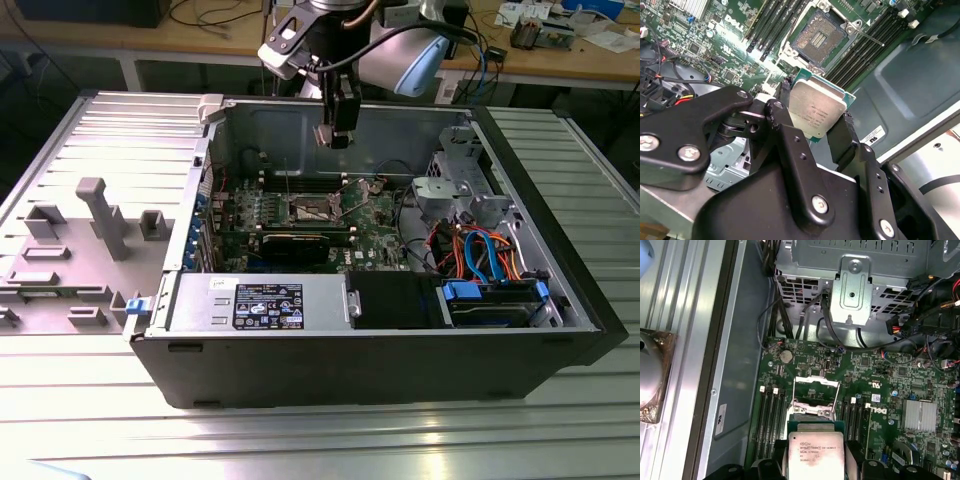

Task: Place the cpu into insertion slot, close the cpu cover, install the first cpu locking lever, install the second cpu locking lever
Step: 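Place the cpu into insertion slot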

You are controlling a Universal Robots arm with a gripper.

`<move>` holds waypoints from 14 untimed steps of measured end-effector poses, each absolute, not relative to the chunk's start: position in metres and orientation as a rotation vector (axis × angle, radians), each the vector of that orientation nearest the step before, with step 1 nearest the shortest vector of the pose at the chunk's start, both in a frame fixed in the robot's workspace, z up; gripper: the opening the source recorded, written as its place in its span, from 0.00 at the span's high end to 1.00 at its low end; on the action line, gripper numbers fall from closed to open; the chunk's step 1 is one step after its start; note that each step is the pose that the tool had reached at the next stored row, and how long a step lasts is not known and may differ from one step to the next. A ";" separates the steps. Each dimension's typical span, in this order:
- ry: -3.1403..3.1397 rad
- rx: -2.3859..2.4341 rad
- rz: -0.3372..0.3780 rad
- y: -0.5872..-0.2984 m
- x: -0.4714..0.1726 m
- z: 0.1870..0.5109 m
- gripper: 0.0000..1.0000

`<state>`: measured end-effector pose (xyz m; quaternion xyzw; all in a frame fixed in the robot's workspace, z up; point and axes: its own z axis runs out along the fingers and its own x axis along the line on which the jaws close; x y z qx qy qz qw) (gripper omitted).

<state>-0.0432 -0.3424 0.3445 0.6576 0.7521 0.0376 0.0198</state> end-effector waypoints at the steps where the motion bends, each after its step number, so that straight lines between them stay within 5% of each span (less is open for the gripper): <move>1: 2.334 2.040 0.117 -0.342 -0.043 0.344 0.45; 14: 2.279 2.098 0.115 -0.342 -0.044 0.342 0.45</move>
